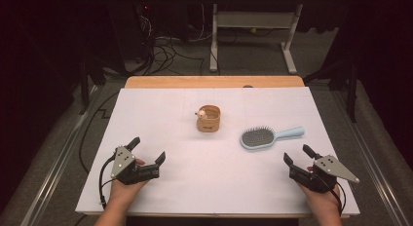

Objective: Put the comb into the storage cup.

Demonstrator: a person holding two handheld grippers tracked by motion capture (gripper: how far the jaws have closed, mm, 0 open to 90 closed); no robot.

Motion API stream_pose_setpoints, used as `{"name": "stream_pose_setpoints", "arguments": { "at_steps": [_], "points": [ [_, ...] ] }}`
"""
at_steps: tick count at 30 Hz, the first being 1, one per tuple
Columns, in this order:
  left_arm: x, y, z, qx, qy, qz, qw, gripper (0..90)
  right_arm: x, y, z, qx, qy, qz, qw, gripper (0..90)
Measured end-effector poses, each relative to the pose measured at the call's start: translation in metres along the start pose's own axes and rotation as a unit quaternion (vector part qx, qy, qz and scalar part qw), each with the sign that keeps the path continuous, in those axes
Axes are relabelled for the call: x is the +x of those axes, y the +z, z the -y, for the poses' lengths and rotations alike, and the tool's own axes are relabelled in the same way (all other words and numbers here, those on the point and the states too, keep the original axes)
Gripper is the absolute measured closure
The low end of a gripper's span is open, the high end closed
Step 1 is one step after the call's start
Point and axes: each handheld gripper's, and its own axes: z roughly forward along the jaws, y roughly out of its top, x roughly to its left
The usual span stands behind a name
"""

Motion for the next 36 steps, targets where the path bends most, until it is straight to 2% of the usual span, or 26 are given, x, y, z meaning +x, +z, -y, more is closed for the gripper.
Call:
{"name": "stream_pose_setpoints", "arguments": {
  "at_steps": [12, 20, 22, 27, 28, 30, 36],
  "points": [
    [0.001, 0.001, 0.001, -0.003, 0.007, -0.004, 1.0000, 0.1, 0.001, -0.001, -0.003, 0.011, 0.003, -0.013, 0.9998, 63.3],
    [0.000, 0.000, 0.002, 0.000, 0.001, -0.002, 1.0000, 0.1, -0.003, 0.001, -0.003, 0.027, 0.018, 0.004, 0.9995, 84.1],
    [0.001, 0.000, 0.003, 0.003, 0.013, 0.004, 0.9999, 0.1, -0.003, 0.002, -0.003, 0.031, 0.018, 0.011, 0.9993, 89.9],
    [0.001, -0.001, 0.007, 0.004, 0.013, 0.004, 0.9999, 0.1, -0.006, 0.012, -0.007, 0.046, 0.019, 0.020, 0.9986, 90.0],
    [0.002, -0.001, 0.007, 0.004, 0.019, 0.007, 0.9998, 0.1, -0.007, 0.015, -0.007, 0.049, 0.016, 0.022, 0.9984, 90.0],
    [0.001, -0.001, 0.007, 0.002, 0.012, 0.003, 0.9999, 0.1, -0.009, 0.023, -0.010, 0.060, 0.013, 0.025, 0.9978, 90.0],
    [0.001, -0.002, 0.003, 0.009, 0.007, 0.008, 0.9999, 0.1, -0.024, 0.054, -0.024, 0.089, 0.004, 0.056, 0.9945, 90.0]
  ]
}}
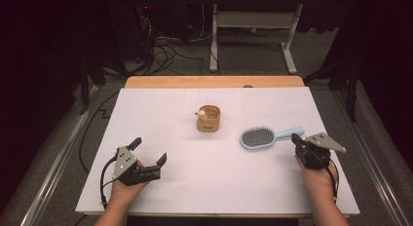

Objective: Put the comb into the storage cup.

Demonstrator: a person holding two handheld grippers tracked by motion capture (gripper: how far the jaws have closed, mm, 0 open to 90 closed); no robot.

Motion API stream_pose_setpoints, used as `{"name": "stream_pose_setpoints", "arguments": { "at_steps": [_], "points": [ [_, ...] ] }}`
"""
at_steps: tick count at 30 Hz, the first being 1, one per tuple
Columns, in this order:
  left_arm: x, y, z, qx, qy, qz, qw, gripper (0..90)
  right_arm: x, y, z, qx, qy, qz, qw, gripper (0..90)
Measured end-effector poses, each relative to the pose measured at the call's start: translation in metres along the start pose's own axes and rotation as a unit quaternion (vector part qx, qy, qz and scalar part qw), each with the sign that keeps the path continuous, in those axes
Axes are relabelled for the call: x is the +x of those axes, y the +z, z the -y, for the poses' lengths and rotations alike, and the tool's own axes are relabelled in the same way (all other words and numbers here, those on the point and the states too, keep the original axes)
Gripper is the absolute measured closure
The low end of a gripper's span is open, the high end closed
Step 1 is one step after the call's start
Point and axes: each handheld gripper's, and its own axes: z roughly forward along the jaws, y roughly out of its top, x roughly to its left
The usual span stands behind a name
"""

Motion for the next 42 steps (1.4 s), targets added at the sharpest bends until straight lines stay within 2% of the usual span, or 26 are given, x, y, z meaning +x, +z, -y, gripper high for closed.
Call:
{"name": "stream_pose_setpoints", "arguments": {
  "at_steps": [3, 6, 8, 11, 15, 17, 20, 24, 27, 31, 40, 42],
  "points": [
    [-0.001, -0.001, -0.001, -0.007, -0.002, 0.005, 1.0000, 0.1, -0.009, 0.016, -0.009, 0.017, -0.001, 0.020, 0.9997, 90.0],
    [-0.001, -0.003, -0.001, -0.008, 0.005, 0.014, 0.9999, 0.1, -0.016, 0.031, -0.016, 0.037, -0.006, 0.030, 0.9989, 90.0],
    [-0.002, -0.004, 0.000, -0.006, -0.001, 0.015, 0.9999, 0.0, -0.020, 0.041, -0.020, 0.051, -0.008, 0.035, 0.9980, 90.0],
    [-0.001, -0.005, 0.002, 0.000, 0.003, 0.019, 0.9998, 0.1, -0.026, 0.055, -0.026, 0.072, -0.009, 0.044, 0.9964, 90.0],
    [-0.002, -0.005, 0.004, 0.003, 0.002, 0.020, 0.9998, 0.0, -0.037, 0.072, -0.033, 0.107, -0.002, 0.048, 0.9931, 90.0],
    [-0.001, -0.005, 0.004, 0.002, 0.004, 0.022, 0.9997, 0.0, -0.041, 0.079, -0.036, 0.127, -0.007, 0.051, 0.9905, 90.0],
    [-0.002, -0.005, 0.004, 0.004, -0.002, 0.020, 0.9998, 0.0, -0.042, 0.087, -0.039, 0.148, -0.015, 0.054, 0.9874, 90.0],
    [-0.002, -0.006, 0.003, 0.002, -0.003, 0.024, 0.9997, 0.0, -0.042, 0.092, -0.041, 0.167, -0.023, 0.057, 0.9840, 90.0],
    [-0.002, -0.007, 0.002, 0.000, 0.000, 0.030, 0.9996, 0.0, -0.043, 0.092, -0.042, 0.173, -0.023, 0.054, 0.9831, 90.0],
    [-0.003, -0.007, 0.002, -0.002, -0.008, 0.028, 0.9996, 0.0, -0.044, 0.093, -0.041, 0.185, -0.021, 0.048, 0.9814, 90.0],
    [-0.003, -0.009, 0.001, -0.001, -0.003, 0.039, 0.9992, 0.0, -0.043, 0.089, -0.038, 0.203, -0.018, 0.017, 0.9789, 90.0],
    [-0.003, -0.009, 0.000, -0.003, -0.005, 0.038, 0.9993, 0.0, -0.043, 0.086, -0.038, 0.208, -0.024, 0.011, 0.9778, 90.0]
  ]
}}
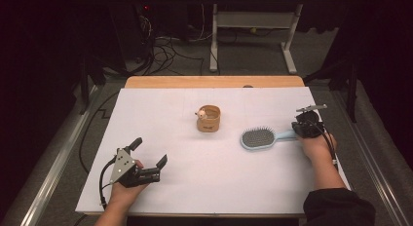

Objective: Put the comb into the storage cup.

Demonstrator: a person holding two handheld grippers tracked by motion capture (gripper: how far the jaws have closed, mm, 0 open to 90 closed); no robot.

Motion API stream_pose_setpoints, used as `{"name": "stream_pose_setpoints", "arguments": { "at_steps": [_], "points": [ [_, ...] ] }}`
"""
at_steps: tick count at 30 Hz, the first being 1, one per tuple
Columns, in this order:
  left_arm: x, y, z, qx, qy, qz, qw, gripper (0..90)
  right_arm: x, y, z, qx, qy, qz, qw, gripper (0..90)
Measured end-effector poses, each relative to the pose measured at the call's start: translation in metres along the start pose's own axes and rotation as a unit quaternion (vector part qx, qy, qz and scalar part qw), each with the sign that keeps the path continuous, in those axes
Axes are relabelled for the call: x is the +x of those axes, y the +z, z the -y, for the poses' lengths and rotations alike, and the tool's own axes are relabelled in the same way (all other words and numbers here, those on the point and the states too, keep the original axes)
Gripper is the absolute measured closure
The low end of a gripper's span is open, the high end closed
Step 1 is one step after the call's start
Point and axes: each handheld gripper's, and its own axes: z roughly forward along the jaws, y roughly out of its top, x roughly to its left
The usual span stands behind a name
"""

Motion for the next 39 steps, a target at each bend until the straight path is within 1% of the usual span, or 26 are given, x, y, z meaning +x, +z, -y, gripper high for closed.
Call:
{"name": "stream_pose_setpoints", "arguments": {
  "at_steps": [2, 4, 5, 6, 8, 9, 10, 11, 13, 14, 15, 18, 19, 21, 23, 26, 27, 28, 29, 30, 32, 33, 36, 39],
  "points": [
    [0.000, 0.000, 0.000, 0.000, -0.002, -0.001, 1.0000, 0.0, 0.000, -0.003, 0.002, 0.001, -0.002, -0.004, 1.0000, 90.0],
    [-0.001, -0.002, -0.001, 0.001, 0.003, 0.004, 1.0000, 0.0, 0.000, -0.006, 0.004, 0.005, -0.007, -0.010, 0.9999, 90.0],
    [-0.001, -0.002, -0.001, 0.001, 0.000, 0.004, 1.0000, 0.0, 0.001, -0.008, 0.006, 0.007, -0.010, -0.013, 0.9998, 90.0],
    [-0.002, -0.002, -0.001, -0.003, -0.008, 0.002, 1.0000, 0.0, 0.001, -0.009, 0.007, 0.008, -0.012, -0.015, 0.9998, 90.0],
    [-0.003, -0.002, -0.001, -0.002, -0.011, 0.002, 0.9999, 0.1, 0.003, -0.013, 0.010, 0.008, -0.017, -0.021, 0.9996, 90.0],
    [-0.001, -0.001, -0.001, 0.001, -0.001, 0.005, 1.0000, 0.1, 0.004, -0.015, 0.012, 0.007, -0.022, -0.024, 0.9994, 90.0],
    [-0.001, -0.001, -0.001, 0.002, 0.002, 0.004, 1.0000, 0.0, 0.006, -0.017, 0.014, 0.005, -0.029, -0.026, 0.9992, 90.0],
    [-0.001, -0.001, 0.000, 0.001, -0.002, 0.002, 1.0000, 0.1, 0.008, -0.019, 0.015, 0.007, -0.033, -0.026, 0.9991, 90.0],
    [-0.002, -0.001, 0.001, 0.003, -0.001, 0.003, 1.0000, 0.1, 0.011, -0.024, 0.018, 0.003, -0.042, -0.028, 0.9987, 90.0],
    [-0.002, -0.002, 0.001, 0.004, 0.004, 0.006, 1.0000, 0.0, 0.013, -0.027, 0.020, 0.001, -0.044, -0.029, 0.9986, 90.0],
    [-0.003, -0.002, 0.002, 0.002, -0.003, 0.004, 1.0000, 0.1, 0.014, -0.030, 0.022, 0.000, -0.045, -0.032, 0.9985, 90.0],
    [-0.003, -0.003, 0.002, 0.005, -0.001, 0.007, 1.0000, 0.1, 0.019, -0.036, 0.027, -0.009, -0.056, -0.037, 0.9977, 90.0],
    [-0.004, -0.003, 0.002, 0.005, -0.006, 0.005, 1.0000, 0.1, 0.021, -0.038, 0.028, -0.011, -0.058, -0.040, 0.9974, 90.0],
    [-0.003, -0.003, 0.001, 0.004, -0.001, 0.008, 1.0000, 0.1, 0.024, -0.042, 0.030, -0.011, -0.065, -0.042, 0.9970, 90.0],
    [-0.003, -0.003, 0.001, 0.003, 0.001, 0.009, 1.0000, 0.1, 0.027, -0.045, 0.031, -0.012, -0.072, -0.045, 0.9964, 90.0],
    [-0.003, -0.003, 0.001, 0.006, -0.001, 0.007, 1.0000, 0.0, 0.029, -0.047, 0.032, -0.011, -0.084, -0.044, 0.9954, 90.0],
    [-0.003, -0.002, 0.002, 0.004, -0.006, 0.004, 1.0000, 0.0, 0.029, -0.047, 0.031, -0.010, -0.087, -0.039, 0.9954, 90.0],
    [-0.003, -0.003, 0.002, 0.005, -0.002, 0.007, 1.0000, 0.0, 0.028, -0.046, 0.030, -0.009, -0.089, -0.032, 0.9955, 90.0],
    [-0.004, -0.003, 0.002, 0.005, -0.006, 0.006, 1.0000, 0.1, 0.025, -0.044, 0.029, -0.008, -0.085, -0.027, 0.9960, 90.0],
    [-0.003, -0.003, 0.002, 0.005, -0.001, 0.008, 1.0000, 0.0, 0.021, -0.041, 0.027, -0.007, -0.077, -0.027, 0.9966, 90.0],
    [-0.003, -0.004, 0.002, 0.005, 0.006, 0.012, 0.9999, 0.1, 0.016, -0.038, 0.025, -0.002, -0.069, -0.024, 0.9973, 90.0],
    [-0.003, -0.003, 0.002, 0.004, -0.002, 0.008, 1.0000, 0.1, 0.015, -0.036, 0.025, 0.003, -0.066, -0.024, 0.9975, 90.0],
    [-0.002, -0.002, 0.001, 0.003, 0.002, 0.006, 1.0000, 0.0, 0.014, -0.033, 0.027, 0.013, -0.068, -0.024, 0.9973, 90.0],
    [-0.001, -0.002, 0.001, 0.003, 0.003, 0.007, 1.0000, 0.0, 0.015, -0.035, 0.029, 0.012, -0.069, -0.027, 0.9972, 90.0]
  ]
}}
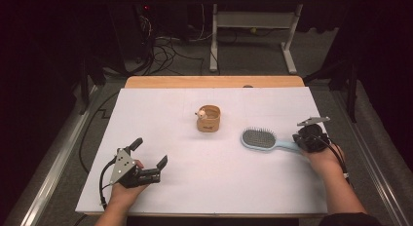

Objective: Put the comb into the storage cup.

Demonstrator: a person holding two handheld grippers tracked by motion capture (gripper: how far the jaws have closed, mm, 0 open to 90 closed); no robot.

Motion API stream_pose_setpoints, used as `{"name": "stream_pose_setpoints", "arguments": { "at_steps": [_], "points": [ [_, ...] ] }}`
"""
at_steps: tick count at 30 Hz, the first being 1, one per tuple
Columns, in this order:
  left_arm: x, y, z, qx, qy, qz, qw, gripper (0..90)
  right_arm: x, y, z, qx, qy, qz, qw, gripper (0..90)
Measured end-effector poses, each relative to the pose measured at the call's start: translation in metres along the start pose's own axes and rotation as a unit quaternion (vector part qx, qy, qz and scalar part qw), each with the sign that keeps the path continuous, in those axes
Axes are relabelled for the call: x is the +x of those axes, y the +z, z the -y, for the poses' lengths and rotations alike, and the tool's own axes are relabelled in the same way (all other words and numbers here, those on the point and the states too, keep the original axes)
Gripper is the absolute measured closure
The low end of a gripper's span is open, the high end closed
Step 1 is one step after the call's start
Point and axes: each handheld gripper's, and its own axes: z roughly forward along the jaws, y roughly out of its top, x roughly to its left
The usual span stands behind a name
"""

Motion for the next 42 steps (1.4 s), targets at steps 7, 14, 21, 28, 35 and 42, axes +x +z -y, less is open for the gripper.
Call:
{"name": "stream_pose_setpoints", "arguments": {
  "at_steps": [7, 14, 21, 28, 35, 42],
  "points": [
    [0.000, -0.001, 0.001, 0.000, 0.006, 0.003, 1.0000, 0.0, 0.007, -0.009, 0.009, 0.002, -0.012, -0.017, 0.9998, 90.0],
    [0.000, 0.000, 0.000, -0.002, -0.001, -0.001, 1.0000, 0.1, 0.018, -0.020, 0.018, 0.001, -0.025, -0.036, 0.9991, 90.0],
    [0.000, -0.001, -0.001, -0.004, -0.001, 0.000, 1.0000, 0.0, 0.033, -0.030, 0.028, -0.003, -0.038, -0.055, 0.9978, 90.0],
    [0.000, -0.001, -0.001, -0.002, 0.003, 0.001, 1.0000, 0.1, 0.051, -0.039, 0.039, -0.021, -0.038, -0.072, 0.9965, 90.0],
    [0.000, -0.001, -0.001, -0.002, 0.003, -0.002, 1.0000, 0.0, 0.056, -0.045, 0.049, -0.049, -0.022, -0.081, 0.9953, 90.0],
    [0.001, 0.000, 0.002, 0.006, 0.006, -0.009, 0.9999, 0.0, 0.050, -0.049, 0.055, -0.101, 0.016, -0.067, 0.9925, 90.0]
  ]
}}
